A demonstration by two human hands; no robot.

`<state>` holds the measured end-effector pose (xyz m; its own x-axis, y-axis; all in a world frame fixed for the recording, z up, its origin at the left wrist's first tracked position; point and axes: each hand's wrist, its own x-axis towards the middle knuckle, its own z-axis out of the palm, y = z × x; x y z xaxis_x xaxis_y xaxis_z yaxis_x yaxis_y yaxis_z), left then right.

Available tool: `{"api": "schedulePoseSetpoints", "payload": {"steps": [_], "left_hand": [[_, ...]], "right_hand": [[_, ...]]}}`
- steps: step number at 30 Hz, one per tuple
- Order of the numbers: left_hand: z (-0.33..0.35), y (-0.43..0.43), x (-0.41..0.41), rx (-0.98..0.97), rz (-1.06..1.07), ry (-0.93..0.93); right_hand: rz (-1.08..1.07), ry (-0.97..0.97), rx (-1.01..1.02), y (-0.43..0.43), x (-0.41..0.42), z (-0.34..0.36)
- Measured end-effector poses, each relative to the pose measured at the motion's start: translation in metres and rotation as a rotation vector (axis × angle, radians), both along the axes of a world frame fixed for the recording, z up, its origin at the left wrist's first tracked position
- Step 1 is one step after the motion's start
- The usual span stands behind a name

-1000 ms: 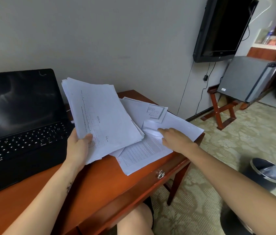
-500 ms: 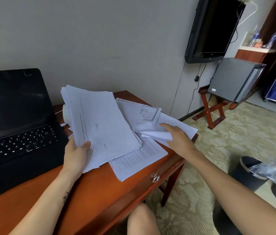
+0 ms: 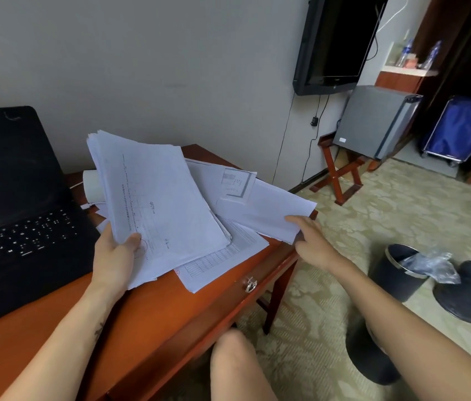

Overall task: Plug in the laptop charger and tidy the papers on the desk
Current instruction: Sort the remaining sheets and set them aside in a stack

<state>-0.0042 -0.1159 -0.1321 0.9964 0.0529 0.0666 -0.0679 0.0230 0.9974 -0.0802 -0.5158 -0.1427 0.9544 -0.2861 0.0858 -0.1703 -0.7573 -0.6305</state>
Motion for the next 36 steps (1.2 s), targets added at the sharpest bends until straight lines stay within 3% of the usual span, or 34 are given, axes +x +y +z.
{"api": "schedulePoseSetpoints", "payload": {"steps": [3,6,12,20,25,30,36], "left_hand": [[-0.001,-0.001,-0.002,-0.010,-0.009,0.011],[0.000,-0.002,-0.004,-0.006,-0.022,0.006],[-0.002,-0.002,-0.003,-0.001,-0.027,0.020],[0.000,-0.002,-0.006,-0.005,-0.032,0.023],[0.002,-0.004,-0.009,-0.002,-0.027,0.028],[0.001,-0.002,-0.008,0.006,-0.022,0.032],[-0.001,-0.002,-0.004,0.000,-0.035,0.042]], "right_hand": [[-0.341,-0.147,0.366,0.006,0.009,0.000],[-0.428,-0.117,0.733,0.013,0.022,0.000],[-0.536,-0.103,0.726,0.007,0.036,-0.006],[-0.498,-0.098,1.093,0.013,0.023,0.002],[-0.510,-0.114,1.036,0.018,0.025,0.005],[-0.511,-0.157,0.586,0.017,0.043,0.008],[-0.476,-0.322,0.640,0.025,0.046,0.015]]}}
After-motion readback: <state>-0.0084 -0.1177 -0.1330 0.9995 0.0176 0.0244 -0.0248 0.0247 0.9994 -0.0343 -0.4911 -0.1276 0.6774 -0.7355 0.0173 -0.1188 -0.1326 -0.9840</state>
